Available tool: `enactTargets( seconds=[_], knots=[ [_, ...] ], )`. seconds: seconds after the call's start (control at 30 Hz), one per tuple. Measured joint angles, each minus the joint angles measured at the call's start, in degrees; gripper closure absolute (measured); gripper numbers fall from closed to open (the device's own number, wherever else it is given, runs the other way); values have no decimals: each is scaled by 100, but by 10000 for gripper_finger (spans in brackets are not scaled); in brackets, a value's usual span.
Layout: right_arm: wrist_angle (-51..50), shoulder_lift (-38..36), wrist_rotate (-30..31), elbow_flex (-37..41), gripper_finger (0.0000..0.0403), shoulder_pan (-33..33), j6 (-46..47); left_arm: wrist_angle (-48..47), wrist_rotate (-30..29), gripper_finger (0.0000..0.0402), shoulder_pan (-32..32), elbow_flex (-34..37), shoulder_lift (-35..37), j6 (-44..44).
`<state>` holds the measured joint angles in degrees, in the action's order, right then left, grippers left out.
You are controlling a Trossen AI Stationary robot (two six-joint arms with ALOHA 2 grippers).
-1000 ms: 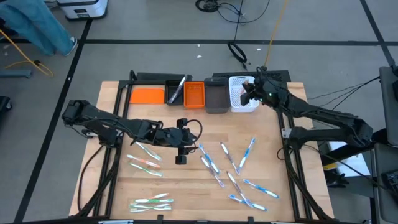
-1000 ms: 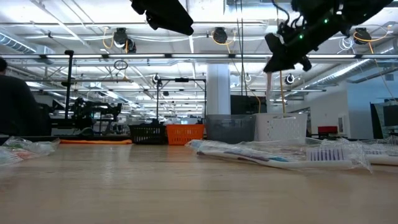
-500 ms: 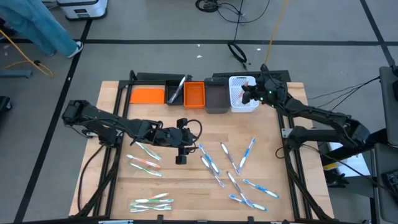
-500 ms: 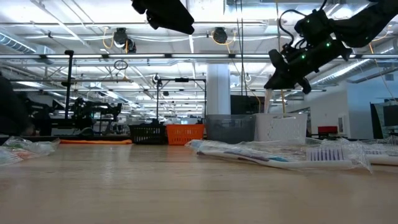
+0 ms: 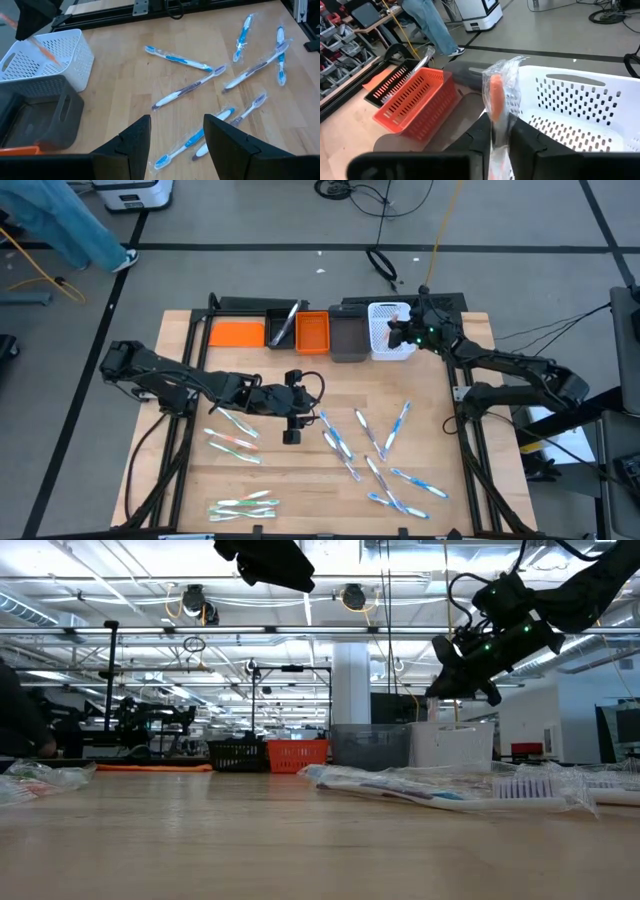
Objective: Pick & Place Toothbrushes
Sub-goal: Put the orange toothbrush into the white bin, then put the blue toothbrush into the orange bin
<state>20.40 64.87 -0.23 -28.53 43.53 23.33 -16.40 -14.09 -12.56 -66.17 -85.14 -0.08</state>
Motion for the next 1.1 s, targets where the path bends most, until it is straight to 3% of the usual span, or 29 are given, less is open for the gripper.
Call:
enactTargets(
  seconds=[0.37,0.5,0.93,1.1],
  knots=[
    [-4,-1,38,0,337,0,-171,-2,0,220,2,0,0,3],
    [-6,-1,307,0,325,0,-249,-2,0,220,2,0,0,4],
    [-50,-1,341,-2,195,0,-361,-3,0,220,2,0,2,2],
    [-52,-1,464,-2,162,-2,-456,-4,0,220,2,0,2,-7]
  ],
)
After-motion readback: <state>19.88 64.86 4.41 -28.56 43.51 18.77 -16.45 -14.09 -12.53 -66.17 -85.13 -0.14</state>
